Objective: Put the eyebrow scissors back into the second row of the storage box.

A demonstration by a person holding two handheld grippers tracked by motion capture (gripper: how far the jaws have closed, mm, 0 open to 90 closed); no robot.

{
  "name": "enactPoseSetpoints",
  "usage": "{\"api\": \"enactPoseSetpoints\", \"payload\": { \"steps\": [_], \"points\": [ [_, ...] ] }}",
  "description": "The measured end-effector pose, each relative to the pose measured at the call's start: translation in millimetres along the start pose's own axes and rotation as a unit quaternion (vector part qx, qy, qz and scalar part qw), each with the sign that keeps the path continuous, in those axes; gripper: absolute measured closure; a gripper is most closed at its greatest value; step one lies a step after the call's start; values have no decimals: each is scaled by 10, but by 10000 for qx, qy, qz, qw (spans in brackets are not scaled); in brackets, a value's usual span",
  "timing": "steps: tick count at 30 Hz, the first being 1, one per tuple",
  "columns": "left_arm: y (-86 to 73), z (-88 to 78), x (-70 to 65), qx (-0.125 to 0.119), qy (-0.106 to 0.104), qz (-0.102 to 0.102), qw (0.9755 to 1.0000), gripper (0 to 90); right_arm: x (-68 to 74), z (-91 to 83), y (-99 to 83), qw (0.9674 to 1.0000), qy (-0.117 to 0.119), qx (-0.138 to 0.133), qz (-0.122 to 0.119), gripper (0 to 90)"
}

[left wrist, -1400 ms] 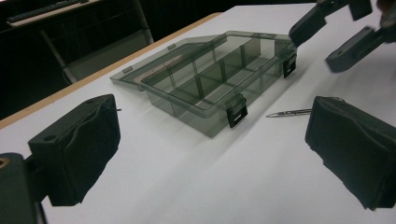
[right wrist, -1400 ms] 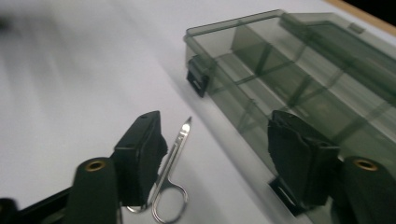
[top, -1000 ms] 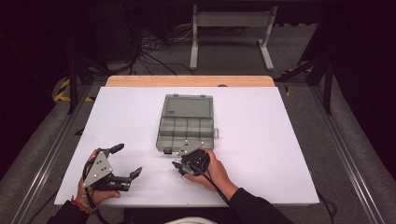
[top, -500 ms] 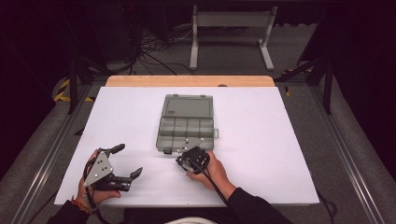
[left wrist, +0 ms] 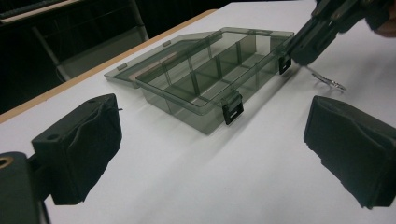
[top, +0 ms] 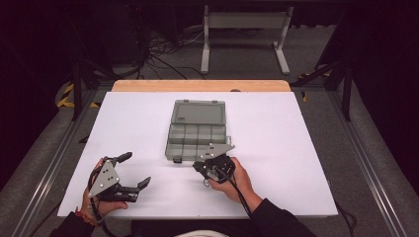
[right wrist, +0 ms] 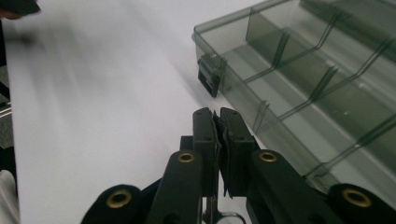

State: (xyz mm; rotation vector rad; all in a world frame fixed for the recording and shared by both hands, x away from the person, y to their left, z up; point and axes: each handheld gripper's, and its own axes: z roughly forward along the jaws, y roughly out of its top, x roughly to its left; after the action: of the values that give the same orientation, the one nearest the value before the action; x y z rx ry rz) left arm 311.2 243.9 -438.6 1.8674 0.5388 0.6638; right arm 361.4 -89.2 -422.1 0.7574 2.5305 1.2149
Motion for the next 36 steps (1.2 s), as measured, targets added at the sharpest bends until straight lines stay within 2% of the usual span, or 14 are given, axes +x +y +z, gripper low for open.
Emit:
{"api": "enactPoseSetpoints", "payload": {
  "steps": [4,18,24,36],
  "points": [
    [-1,9,3,33,-3,19,10000,52,-38,-178,19,9997,4,-254,-56,877],
    [-7,19,3,22,-8,-20,10000,53,-203,-476,90,9980,-117,-615,-89,877],
    [-9,24,5,61,-25,-8,10000,52,-264,-559,100,9975,-182,-658,-164,877],
    [-19,38,8,109,-56,-16,9999,50,-526,-697,261,9957,-368,-821,-209,877]
  ]
}}
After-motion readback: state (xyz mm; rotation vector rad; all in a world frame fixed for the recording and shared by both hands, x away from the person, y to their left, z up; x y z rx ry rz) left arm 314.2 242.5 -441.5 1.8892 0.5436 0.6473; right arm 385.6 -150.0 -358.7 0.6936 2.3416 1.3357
